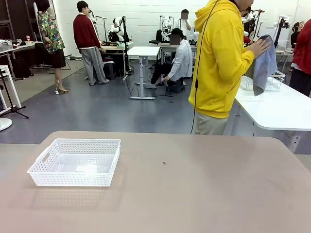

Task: Clean and organize the cups into the basket.
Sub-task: Pick up the Organizing basket and move it to the center of the table, then pick up the Reusable plastic cup from the right side of the table and place it inside the Organizing basket.

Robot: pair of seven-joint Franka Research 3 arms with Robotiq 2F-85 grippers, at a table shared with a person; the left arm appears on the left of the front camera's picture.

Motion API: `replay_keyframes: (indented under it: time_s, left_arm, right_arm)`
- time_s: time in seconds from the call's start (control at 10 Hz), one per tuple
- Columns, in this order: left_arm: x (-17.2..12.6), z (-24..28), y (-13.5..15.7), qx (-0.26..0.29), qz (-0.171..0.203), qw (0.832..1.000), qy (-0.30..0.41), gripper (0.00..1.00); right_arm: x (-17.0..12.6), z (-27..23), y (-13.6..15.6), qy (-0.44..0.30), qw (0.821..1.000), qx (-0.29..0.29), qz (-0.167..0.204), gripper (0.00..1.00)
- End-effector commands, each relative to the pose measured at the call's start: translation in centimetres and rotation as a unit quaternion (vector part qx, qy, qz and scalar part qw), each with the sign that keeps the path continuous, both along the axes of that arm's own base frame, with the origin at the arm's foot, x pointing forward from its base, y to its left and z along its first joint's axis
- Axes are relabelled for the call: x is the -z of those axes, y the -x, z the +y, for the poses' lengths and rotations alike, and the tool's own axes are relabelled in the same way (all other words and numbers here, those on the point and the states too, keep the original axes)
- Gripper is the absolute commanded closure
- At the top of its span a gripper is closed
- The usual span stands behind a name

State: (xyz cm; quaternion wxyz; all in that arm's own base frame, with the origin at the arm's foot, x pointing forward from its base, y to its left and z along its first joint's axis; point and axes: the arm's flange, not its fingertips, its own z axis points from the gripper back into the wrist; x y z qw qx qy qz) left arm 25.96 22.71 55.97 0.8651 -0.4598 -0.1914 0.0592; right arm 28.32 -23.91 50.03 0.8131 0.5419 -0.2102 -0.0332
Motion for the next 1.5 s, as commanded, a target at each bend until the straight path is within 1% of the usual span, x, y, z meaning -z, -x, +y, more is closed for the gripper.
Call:
replay_keyframes:
  time_s: [0.0, 1.4]
  left_arm:
    - [-0.06, 0.08, 0.11, 0.001, -0.004, 1.000, 0.003, 0.00]
    - [-0.06, 0.08, 0.11, 0.001, -0.004, 1.000, 0.003, 0.00]
  right_arm:
    - [0.12, -0.06, -0.11, 0.000, 1.000, 0.002, -0.001, 0.00]
    - [0.12, -0.06, -0.11, 0.000, 1.000, 0.002, -0.001, 0.00]
